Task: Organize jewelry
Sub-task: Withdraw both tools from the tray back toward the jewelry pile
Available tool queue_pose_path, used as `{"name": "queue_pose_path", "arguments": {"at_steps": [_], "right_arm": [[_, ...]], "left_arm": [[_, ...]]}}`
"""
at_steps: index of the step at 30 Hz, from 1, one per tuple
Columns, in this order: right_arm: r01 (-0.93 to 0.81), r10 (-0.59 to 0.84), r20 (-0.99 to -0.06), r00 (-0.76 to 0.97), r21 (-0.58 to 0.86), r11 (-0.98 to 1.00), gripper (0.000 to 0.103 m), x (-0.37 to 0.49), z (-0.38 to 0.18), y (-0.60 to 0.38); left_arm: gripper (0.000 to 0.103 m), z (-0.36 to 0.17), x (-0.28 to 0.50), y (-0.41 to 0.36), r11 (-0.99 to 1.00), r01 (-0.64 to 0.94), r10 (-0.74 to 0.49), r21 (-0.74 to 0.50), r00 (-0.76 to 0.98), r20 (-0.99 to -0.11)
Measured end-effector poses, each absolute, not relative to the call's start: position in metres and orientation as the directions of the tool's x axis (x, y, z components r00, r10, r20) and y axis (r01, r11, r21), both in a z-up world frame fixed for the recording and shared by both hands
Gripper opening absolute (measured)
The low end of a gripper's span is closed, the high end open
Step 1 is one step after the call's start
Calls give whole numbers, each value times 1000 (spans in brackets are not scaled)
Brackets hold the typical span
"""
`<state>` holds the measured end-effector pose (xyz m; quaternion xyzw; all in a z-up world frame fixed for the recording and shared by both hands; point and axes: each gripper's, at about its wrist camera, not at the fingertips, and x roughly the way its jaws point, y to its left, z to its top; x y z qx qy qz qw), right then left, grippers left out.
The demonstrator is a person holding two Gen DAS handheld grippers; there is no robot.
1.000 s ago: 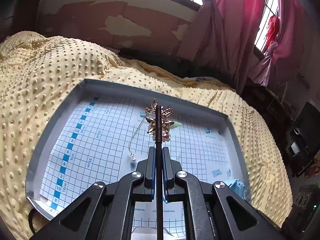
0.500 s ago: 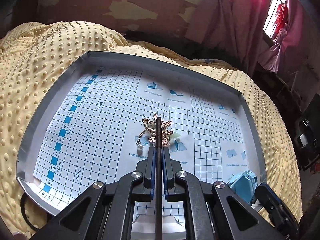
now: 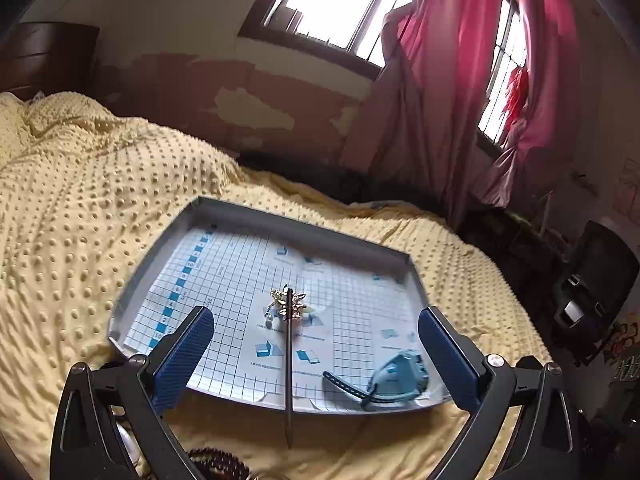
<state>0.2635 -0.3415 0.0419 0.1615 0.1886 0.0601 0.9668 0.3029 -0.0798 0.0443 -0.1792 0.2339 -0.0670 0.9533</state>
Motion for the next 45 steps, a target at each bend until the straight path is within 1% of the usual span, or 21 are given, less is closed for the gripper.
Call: {"name": "queue_pose_path", "arguments": {"at_steps": [2,7,11,14,18,21,30,34,37,40,45], "right_arm": [[-56,165,-302,939,338,939,102,250,50,-344],[-87,168,-224,960,330,940,102,215,62,-345],[-102,156,-175,972,286,953,102,186,71,-340],[-108,152,-157,976,258,960,102,166,76,-334],[-126,166,-143,976,254,959,102,140,79,-325],[-134,171,-141,975,242,961,102,123,78,-317],[-155,196,-186,963,213,965,102,82,62,-294],[-174,221,-216,951,218,960,102,78,54,-287],[-189,233,-239,943,194,963,102,75,50,-278],[-195,238,-274,932,176,965,102,74,45,-269],[-229,278,-363,889,173,958,102,79,33,-259]], "left_arm": [[103,55,286,-78,932,60,-212,-358,890,-404],[103,77,239,-77,956,93,-191,-277,916,-352],[103,86,202,-74,962,111,-189,-249,929,-318],[103,91,176,-69,966,108,-175,-234,940,-291],[103,93,145,-64,975,97,-150,-197,951,-270],[103,93,128,-55,976,92,-142,-197,956,-258],[103,74,82,-21,983,35,-84,-179,957,-278],[103,60,67,-9,988,4,-48,-151,955,-292],[103,49,61,-2,989,-9,-38,-148,952,-305],[103,38,62,7,987,-19,-35,-160,944,-329],[103,16,65,14,988,-5,-56,-158,925,-375]]}}
